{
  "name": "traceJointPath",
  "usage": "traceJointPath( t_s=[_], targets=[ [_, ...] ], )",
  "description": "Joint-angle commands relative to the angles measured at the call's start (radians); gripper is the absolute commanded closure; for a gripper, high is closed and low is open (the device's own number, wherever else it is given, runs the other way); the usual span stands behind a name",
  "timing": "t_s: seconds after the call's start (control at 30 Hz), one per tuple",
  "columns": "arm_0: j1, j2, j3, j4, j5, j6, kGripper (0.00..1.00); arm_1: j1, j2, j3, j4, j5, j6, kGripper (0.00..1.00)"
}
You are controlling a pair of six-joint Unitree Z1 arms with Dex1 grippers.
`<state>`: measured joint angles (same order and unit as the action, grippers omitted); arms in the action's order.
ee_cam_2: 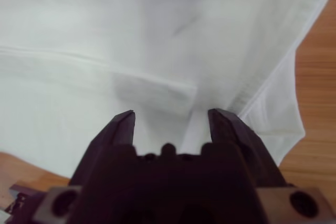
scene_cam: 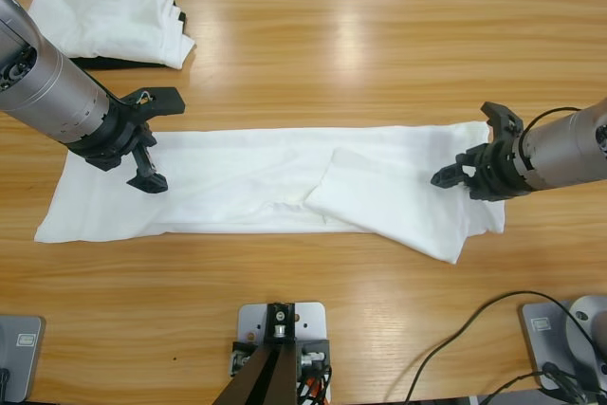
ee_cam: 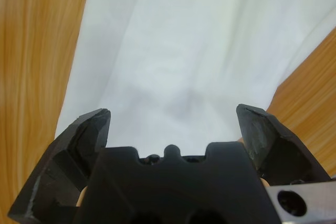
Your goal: Fold clothes
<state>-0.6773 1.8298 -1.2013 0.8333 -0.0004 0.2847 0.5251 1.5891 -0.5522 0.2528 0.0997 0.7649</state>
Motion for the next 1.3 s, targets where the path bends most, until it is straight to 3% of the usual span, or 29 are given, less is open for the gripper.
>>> traceJointPath(
  t_s=[0.03, 0.07, 0.23, 0.4, 0.67, 1.07, 1.3],
  targets=[
    [-0.005, 0.009, 0.012, 0.010, -0.015, -0.010, 0.059, -0.020, 0.036, 0.022, -0.065, 0.031, -0.029, 0.688],
    [-0.005, 0.010, 0.014, 0.010, -0.015, -0.010, 0.059, -0.020, 0.026, 0.020, -0.065, 0.031, -0.037, 0.691],
    [-0.005, 0.012, 0.015, 0.010, -0.015, -0.010, 0.059, -0.020, 0.016, 0.028, -0.060, 0.032, -0.048, 1.000],
    [-0.005, 0.009, 0.019, 0.010, -0.015, -0.010, 0.059, -0.020, -0.010, 0.019, -0.048, 0.011, -0.096, 1.000],
    [-0.005, 0.009, 0.029, 0.012, -0.015, -0.010, 0.059, -0.020, 0.001, -0.038, -0.087, -0.005, -0.353, 1.000],
    [-0.005, 0.022, 0.041, 0.010, -0.015, -0.009, 0.059, -0.020, 0.092, -0.074, -0.184, 0.049, -0.422, 1.000],
    [-0.005, 0.026, 0.040, 0.010, -0.015, -0.009, 0.059, -0.020, 0.079, -0.112, -0.115, -0.015, -0.456, 1.000]
  ],
)
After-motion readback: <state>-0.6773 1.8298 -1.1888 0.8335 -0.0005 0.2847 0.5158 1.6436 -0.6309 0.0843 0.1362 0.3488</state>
